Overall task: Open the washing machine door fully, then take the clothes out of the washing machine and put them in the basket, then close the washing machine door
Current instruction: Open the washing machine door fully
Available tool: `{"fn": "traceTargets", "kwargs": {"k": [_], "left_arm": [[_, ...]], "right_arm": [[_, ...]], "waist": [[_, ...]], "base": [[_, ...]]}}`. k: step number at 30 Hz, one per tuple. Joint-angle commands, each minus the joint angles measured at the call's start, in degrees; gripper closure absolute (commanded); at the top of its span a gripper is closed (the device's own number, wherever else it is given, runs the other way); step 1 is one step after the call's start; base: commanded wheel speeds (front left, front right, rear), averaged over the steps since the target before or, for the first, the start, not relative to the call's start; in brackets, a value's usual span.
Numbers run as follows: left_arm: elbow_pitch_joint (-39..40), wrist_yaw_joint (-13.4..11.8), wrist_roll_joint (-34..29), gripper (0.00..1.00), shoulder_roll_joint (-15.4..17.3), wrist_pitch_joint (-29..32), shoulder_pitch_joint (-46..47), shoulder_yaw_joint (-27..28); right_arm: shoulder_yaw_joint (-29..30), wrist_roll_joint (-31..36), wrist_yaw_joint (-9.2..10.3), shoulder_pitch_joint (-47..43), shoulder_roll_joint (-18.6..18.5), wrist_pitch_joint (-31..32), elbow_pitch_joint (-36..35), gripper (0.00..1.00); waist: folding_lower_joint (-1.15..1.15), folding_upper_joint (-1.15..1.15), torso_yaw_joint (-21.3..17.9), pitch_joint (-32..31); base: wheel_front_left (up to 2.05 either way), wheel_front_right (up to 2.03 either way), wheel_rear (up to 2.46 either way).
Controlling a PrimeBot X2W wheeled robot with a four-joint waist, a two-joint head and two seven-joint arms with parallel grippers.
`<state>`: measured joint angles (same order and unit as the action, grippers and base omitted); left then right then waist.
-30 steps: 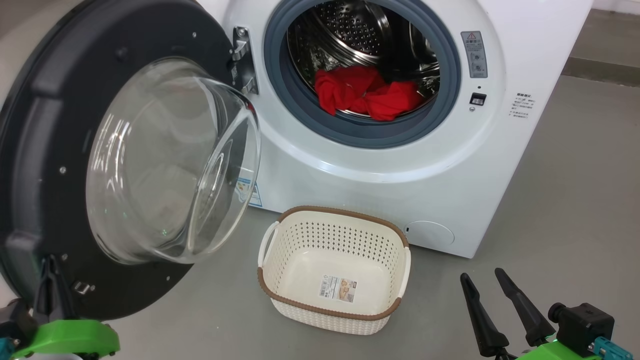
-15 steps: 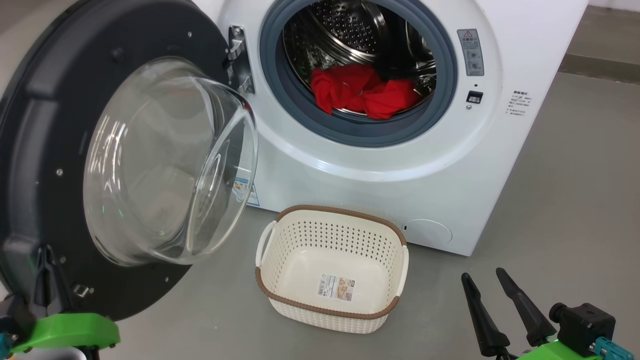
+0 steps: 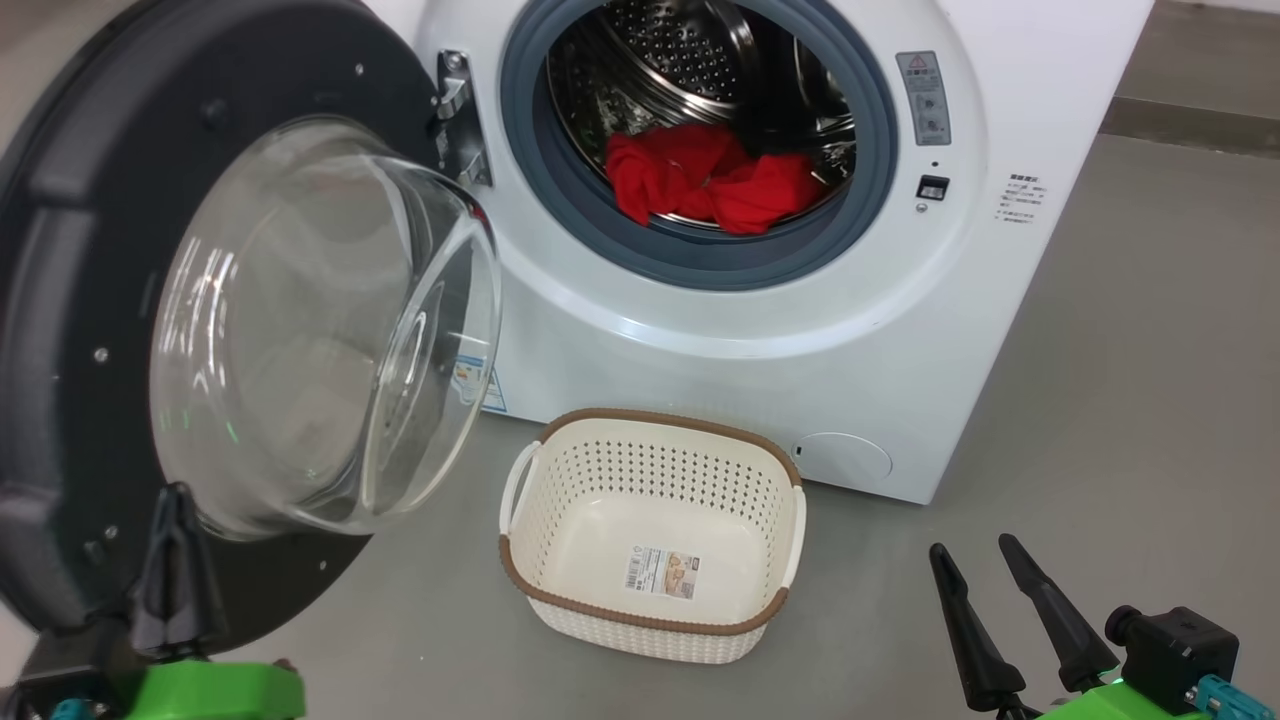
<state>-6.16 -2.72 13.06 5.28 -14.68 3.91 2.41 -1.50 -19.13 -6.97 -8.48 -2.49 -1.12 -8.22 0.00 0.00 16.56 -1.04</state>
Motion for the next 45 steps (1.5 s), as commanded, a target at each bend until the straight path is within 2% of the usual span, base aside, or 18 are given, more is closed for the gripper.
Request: {"fn": "traceTargets", "kwargs": {"k": [1,7,15,17,19,22,26,27,28,29,30,31,32,45], "left_arm": [[2.35,0.71,-0.65,1.00,0.92,0.08,1.03,1.06],[6.41,2.39,-1.02,1.00,0.48,2.30,-0.54,-2.93],[7.72,3.62,-0.70,1.00,0.30,3.68,-1.51,-5.41],[7.82,3.96,-0.71,0.96,0.33,3.94,-1.76,-6.07],[7.87,4.28,-0.76,0.84,0.33,4.32,-2.07,-6.82],[7.90,4.45,-0.80,0.73,0.30,4.69,-2.59,-7.62],[8.05,4.53,-1.08,0.64,0.24,5.29,-3.41,-8.80],[8.10,4.54,-1.17,0.55,0.30,5.41,-3.60,-9.02],[8.12,4.51,-1.14,0.36,0.30,5.47,-3.79,-9.12],[8.12,4.57,-1.12,0.23,0.34,5.57,-3.95,-9.28],[8.12,4.55,-1.10,0.18,0.35,5.66,-4.10,-9.41],[8.16,4.49,-1.02,0.03,0.33,5.68,-4.23,-9.48],[8.16,4.44,-0.95,0.00,0.31,5.74,-4.35,-9.55],[9.12,4.28,0.31,0.00,0.88,7.29,-6.95,-10.07]], "right_arm": [[-1.34,0.57,-0.52,1.40,-0.39,-0.53,-1.46,0.00],[-0.94,0.94,-0.52,1.88,-0.39,-0.84,-1.75,0.00],[-0.80,1.15,-0.52,2.01,-0.39,-1.00,-1.90,0.00],[-0.95,1.25,-0.52,2.04,-0.39,-0.99,-1.96,0.00],[-0.96,1.36,-0.52,2.07,-0.39,-1.01,-2.00,0.00],[-1.00,1.51,-0.52,2.11,-0.39,-1.00,-2.05,0.00],[-0.89,1.69,-0.52,2.04,-0.39,-1.11,-2.04,0.00],[-0.87,1.73,-0.52,2.01,-0.39,-1.14,-2.01,0.00],[-0.84,1.78,-0.52,1.98,-0.39,-1.19,-1.98,0.00],[-0.81,1.81,-0.52,1.93,-0.39,-1.23,-1.95,0.00],[-0.76,1.82,-0.52,1.88,-0.39,-1.28,-1.91,0.00],[-0.73,1.86,-0.52,1.83,-0.39,-1.31,-1.88,0.00],[-0.71,1.89,-0.52,1.78,-0.39,-1.33,-1.85,0.00],[-0.67,2.19,-0.52,0.69,-0.39,-1.31,-1.77,0.00]], "waist": [[0.00,0.00,-0.34,0.03],[0.00,0.00,-1.86,0.36],[0.00,0.00,-3.67,0.70],[0.00,0.00,-4.26,0.85],[0.00,0.00,-4.79,0.93],[0.00,0.00,-5.67,1.10],[0.00,0.00,-6.94,1.16],[0.00,0.00,-7.31,1.12],[0.00,0.00,-7.69,1.09],[0.00,0.00,-8.03,1.04],[0.00,0.00,-8.37,0.99],[0.00,0.00,-8.69,0.96],[0.00,0.00,-9.03,0.92],[0.00,0.00,-12.72,0.75]], "base": [[0.00,0.00,0.00],[0.00,0.00,0.00],[0.00,0.00,0.00],[0.00,0.00,0.00],[0.00,0.00,0.00],[0.00,0.00,0.00],[0.00,0.00,0.00],[0.00,0.00,0.00],[0.00,0.00,0.00],[0.00,0.00,0.00],[0.00,0.00,0.00],[0.00,0.00,0.00],[0.00,0.00,0.00],[0.00,0.00,0.00]]}}
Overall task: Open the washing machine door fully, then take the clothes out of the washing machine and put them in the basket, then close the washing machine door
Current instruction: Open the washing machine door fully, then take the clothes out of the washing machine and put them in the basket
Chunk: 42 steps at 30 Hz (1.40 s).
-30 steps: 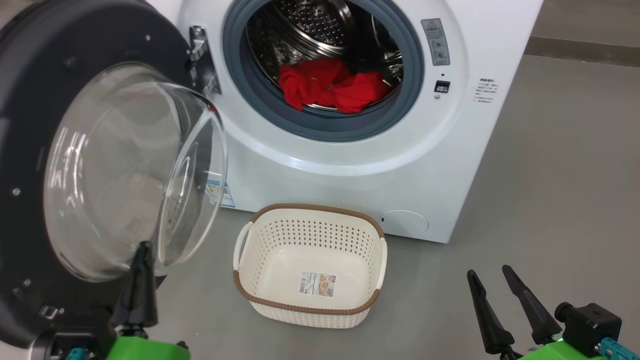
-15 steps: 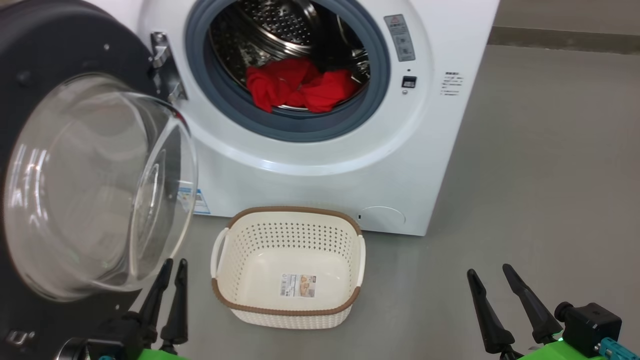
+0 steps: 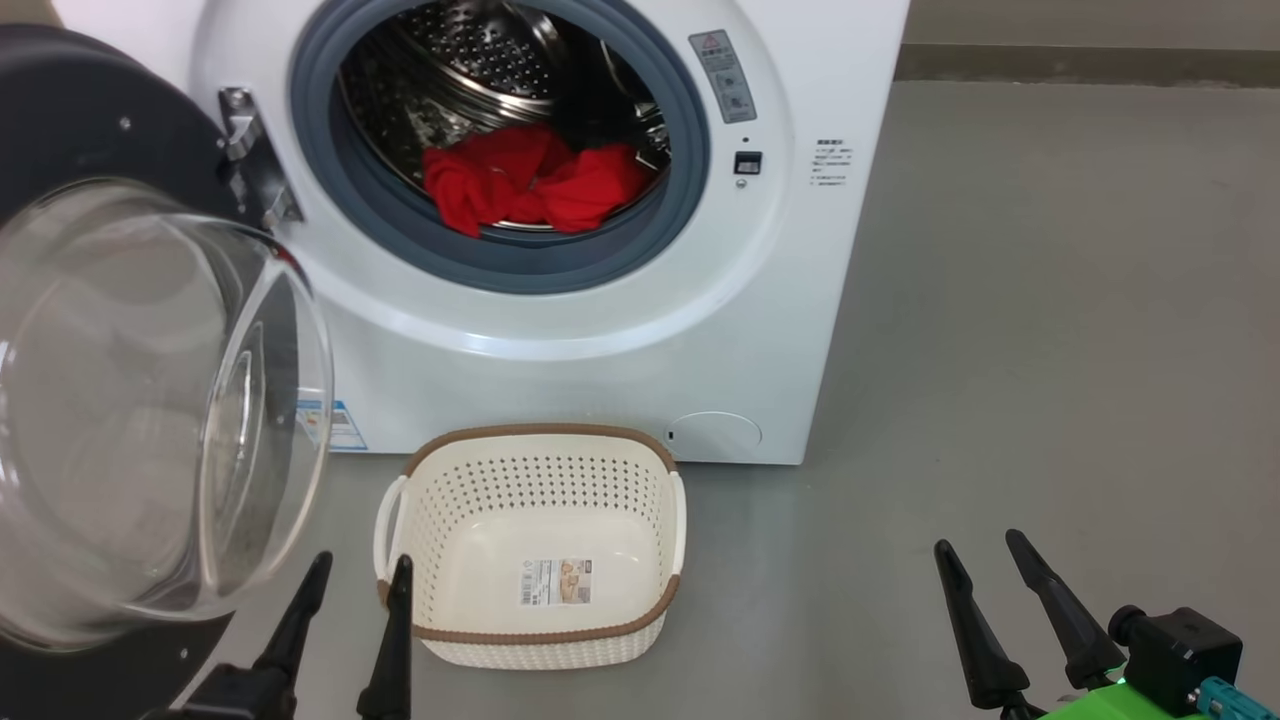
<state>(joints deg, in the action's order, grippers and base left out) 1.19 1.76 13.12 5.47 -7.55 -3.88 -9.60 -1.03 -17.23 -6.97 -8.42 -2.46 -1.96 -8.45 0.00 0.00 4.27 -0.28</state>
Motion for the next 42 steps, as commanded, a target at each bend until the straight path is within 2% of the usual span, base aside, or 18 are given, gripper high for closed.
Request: {"fn": "traceTargets", "kwargs": {"k": [1,14,42], "left_arm": [[1.93,-0.33,0.40,0.00,0.69,0.25,0.57,2.03],[3.77,-1.81,1.40,0.00,0.35,0.24,-1.44,2.07],[6.00,-3.47,2.36,0.00,0.28,0.87,-1.53,0.91]], "right_arm": [[-1.11,0.35,-0.52,0.58,-0.42,-0.48,-1.54,0.00],[-1.11,0.42,-0.52,0.38,-0.42,-0.59,-1.23,0.00],[-0.89,0.13,-0.52,1.05,-0.42,-0.69,-1.09,0.00]], "waist": [[0.00,0.00,-0.64,0.00],[0.00,0.00,-2.11,-0.22],[0.00,0.00,-2.10,0.05]], "base": [[0.00,0.00,0.00],[0.00,0.00,0.00],[0.00,0.00,0.00]]}}
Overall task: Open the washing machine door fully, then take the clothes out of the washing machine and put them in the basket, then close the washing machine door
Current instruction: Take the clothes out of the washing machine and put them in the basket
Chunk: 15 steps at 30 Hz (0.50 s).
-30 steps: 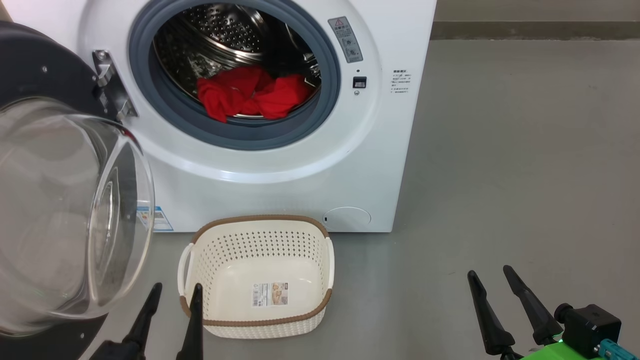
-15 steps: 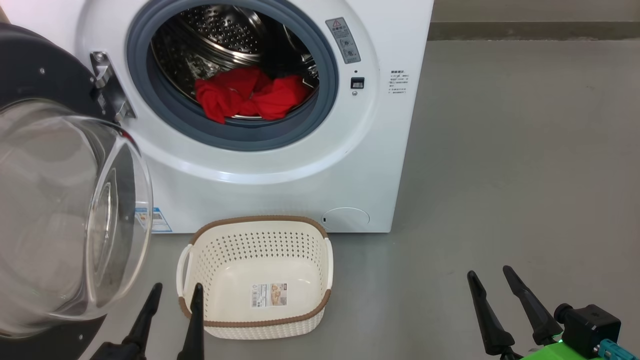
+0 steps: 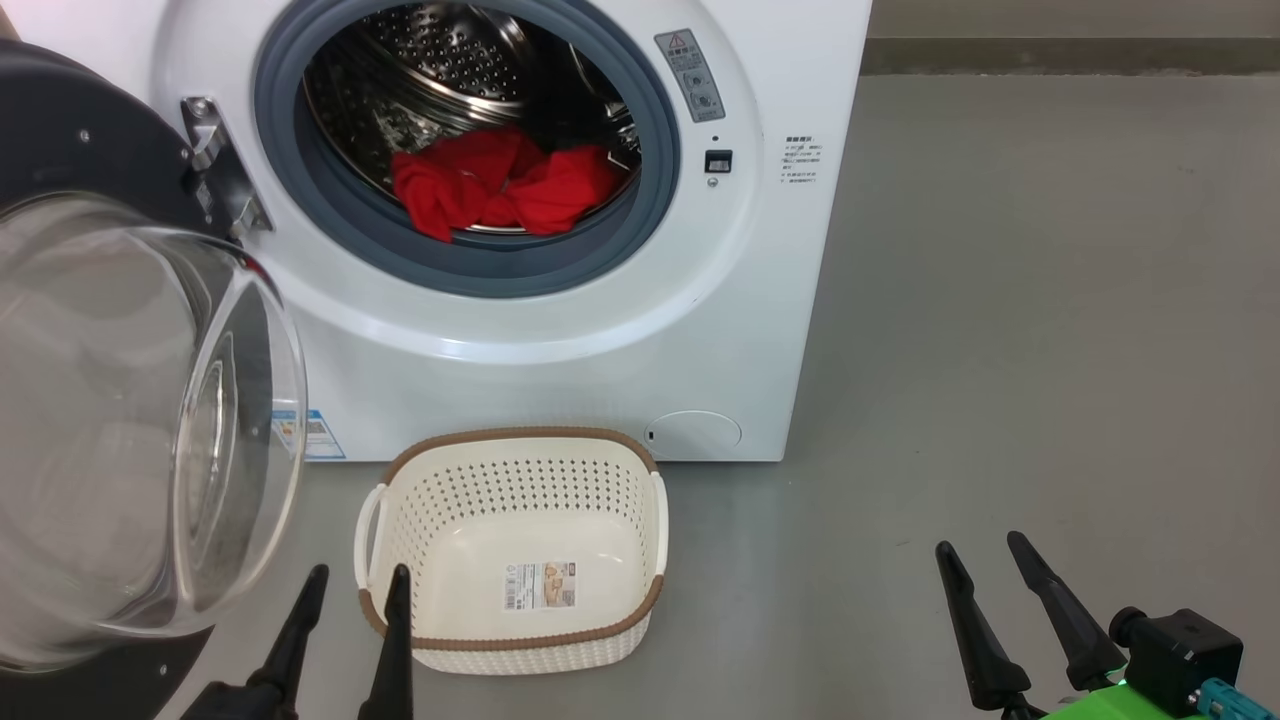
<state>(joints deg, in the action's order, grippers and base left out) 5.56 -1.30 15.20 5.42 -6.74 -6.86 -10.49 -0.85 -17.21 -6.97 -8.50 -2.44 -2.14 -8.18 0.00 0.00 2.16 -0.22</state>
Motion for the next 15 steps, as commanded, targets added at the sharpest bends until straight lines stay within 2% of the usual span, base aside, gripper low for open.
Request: {"fn": "traceTargets", "kwargs": {"k": [1,15], "left_arm": [[1.65,-0.43,0.32,0.00,0.39,0.23,1.47,1.78],[1.67,-0.21,2.22,0.00,0.50,0.07,2.07,1.83]], "right_arm": [[-1.04,0.12,-0.52,1.15,-0.43,-0.52,-1.34,0.00],[-1.11,0.06,-0.52,1.74,-0.43,-0.48,-1.25,0.00]], "waist": [[0.00,0.00,0.00,-0.01],[0.00,0.00,-0.14,0.69]], "base": [[0.00,0.00,0.00],[0.00,0.00,0.00]]}}
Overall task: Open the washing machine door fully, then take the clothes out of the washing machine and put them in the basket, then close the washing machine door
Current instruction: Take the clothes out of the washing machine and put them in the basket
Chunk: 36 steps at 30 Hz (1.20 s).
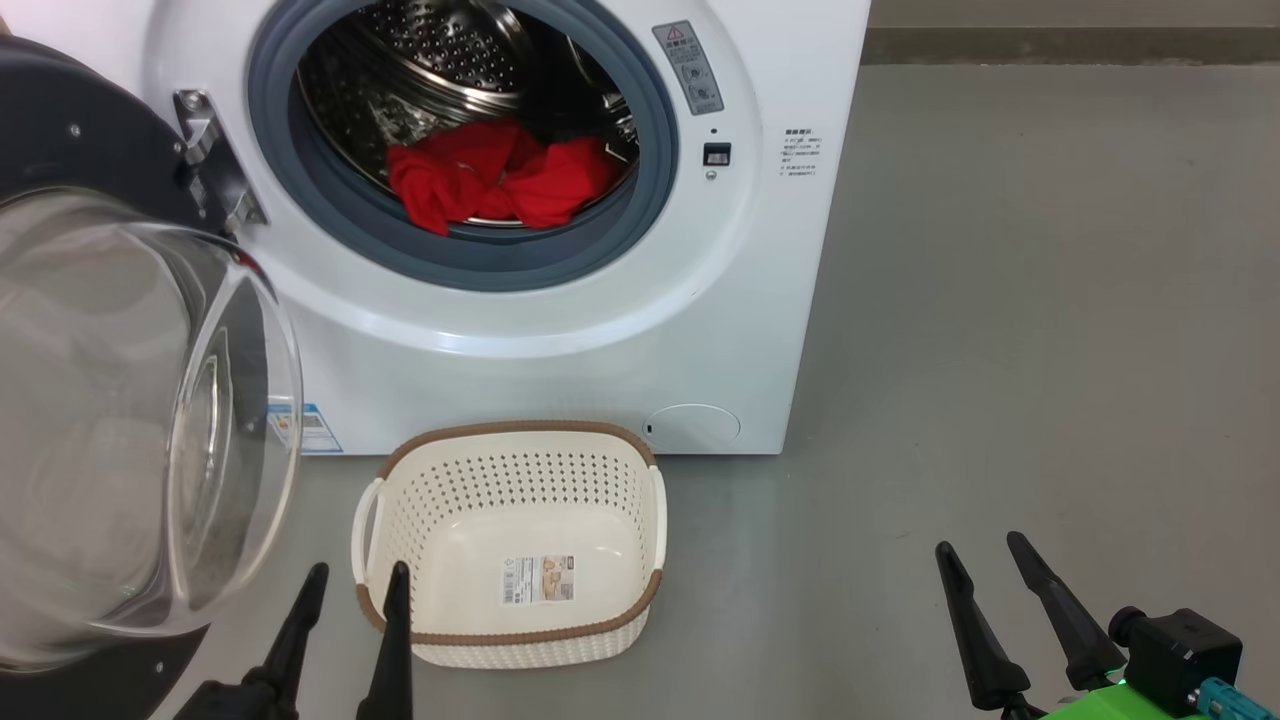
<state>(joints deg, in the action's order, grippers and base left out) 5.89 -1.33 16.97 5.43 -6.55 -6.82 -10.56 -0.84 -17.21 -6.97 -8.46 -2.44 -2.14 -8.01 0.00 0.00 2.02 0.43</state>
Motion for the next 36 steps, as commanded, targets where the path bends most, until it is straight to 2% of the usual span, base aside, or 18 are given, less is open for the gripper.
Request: {"fn": "traceTargets", "kwargs": {"k": [1,21,36], "left_arm": [[1.30,-0.19,0.10,0.00,0.76,-0.12,2.14,1.78],[-0.78,-0.01,1.62,0.00,1.02,-1.81,4.85,1.88],[-2.70,-0.09,2.19,0.00,1.88,-2.68,6.87,2.20]], "right_arm": [[-1.10,0.06,-0.52,1.72,-0.43,-0.50,-1.40,0.00],[-0.88,-0.14,-0.52,2.45,-0.43,-0.53,-1.32,0.00],[-0.76,-0.03,-0.52,3.15,-0.43,-0.51,-1.38,0.00]], "waist": [[0.00,0.00,0.01,0.08],[0.00,0.00,0.26,0.92],[0.00,0.00,0.38,1.83]], "base": [[0.00,0.00,0.00],[0.06,-0.07,0.01],[1.37,-1.43,0.06]]}}
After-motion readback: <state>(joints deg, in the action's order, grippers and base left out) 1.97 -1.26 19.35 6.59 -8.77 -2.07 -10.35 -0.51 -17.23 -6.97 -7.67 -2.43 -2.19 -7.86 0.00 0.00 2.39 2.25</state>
